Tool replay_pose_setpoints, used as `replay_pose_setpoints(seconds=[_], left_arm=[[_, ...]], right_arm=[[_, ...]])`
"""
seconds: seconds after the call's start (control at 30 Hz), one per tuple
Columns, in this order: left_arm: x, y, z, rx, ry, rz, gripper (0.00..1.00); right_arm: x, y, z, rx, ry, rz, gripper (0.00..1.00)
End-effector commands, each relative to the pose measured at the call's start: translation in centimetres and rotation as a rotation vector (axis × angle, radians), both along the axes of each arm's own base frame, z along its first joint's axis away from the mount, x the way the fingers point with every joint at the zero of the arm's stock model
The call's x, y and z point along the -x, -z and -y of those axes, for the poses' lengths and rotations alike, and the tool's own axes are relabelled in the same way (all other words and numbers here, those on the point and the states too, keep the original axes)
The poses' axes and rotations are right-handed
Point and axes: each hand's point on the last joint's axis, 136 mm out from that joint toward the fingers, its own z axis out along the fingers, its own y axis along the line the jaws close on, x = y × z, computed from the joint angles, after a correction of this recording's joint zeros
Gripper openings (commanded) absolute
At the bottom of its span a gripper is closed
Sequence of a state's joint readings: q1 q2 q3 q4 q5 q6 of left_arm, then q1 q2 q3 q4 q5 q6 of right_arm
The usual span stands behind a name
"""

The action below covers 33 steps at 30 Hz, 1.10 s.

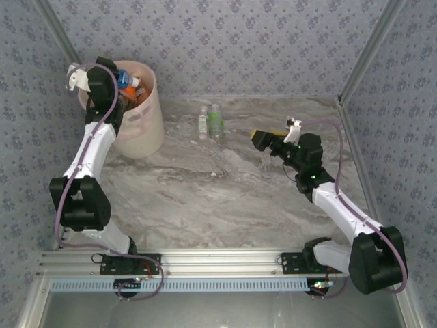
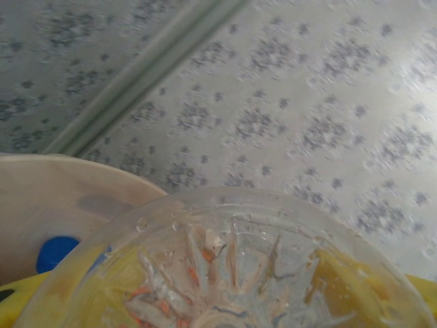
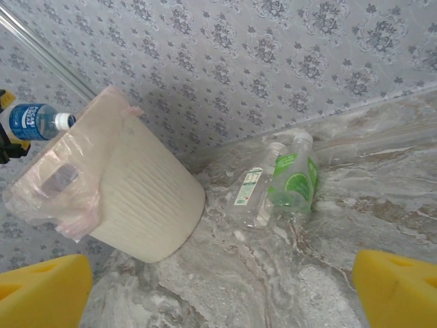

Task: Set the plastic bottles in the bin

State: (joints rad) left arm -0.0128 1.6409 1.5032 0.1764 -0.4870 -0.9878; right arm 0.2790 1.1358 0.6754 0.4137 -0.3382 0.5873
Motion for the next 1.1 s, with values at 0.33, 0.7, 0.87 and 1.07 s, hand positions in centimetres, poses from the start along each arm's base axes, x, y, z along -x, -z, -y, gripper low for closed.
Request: replay_pose_setpoints(seconds=[0.33,0.7,0.87,1.07], left_arm=[[0.2,0.5,-3.1,0.190,-0.204,-0.071,0.98],[-0.3,-2.3,0.1,0.038,-0.069,-0.116,0.98],[-3.8,-3.6,3.5,-0.071,0.143,-0.174,0.98],[-4.4,-5.5,10.3,-0.294,0.311,-0.244,0.98]], right_arm=[[0.6,1.2,1.4,0.109,0.050,-0.010,1.00],[0.3,1.7,1.4,0.113,0.052,-0.023,1.00],[0.2,1.8,1.2,0.102,0.042,-0.030,1.00],[0.5,2.4,1.3,0.107,0.048,-0.051,1.00]])
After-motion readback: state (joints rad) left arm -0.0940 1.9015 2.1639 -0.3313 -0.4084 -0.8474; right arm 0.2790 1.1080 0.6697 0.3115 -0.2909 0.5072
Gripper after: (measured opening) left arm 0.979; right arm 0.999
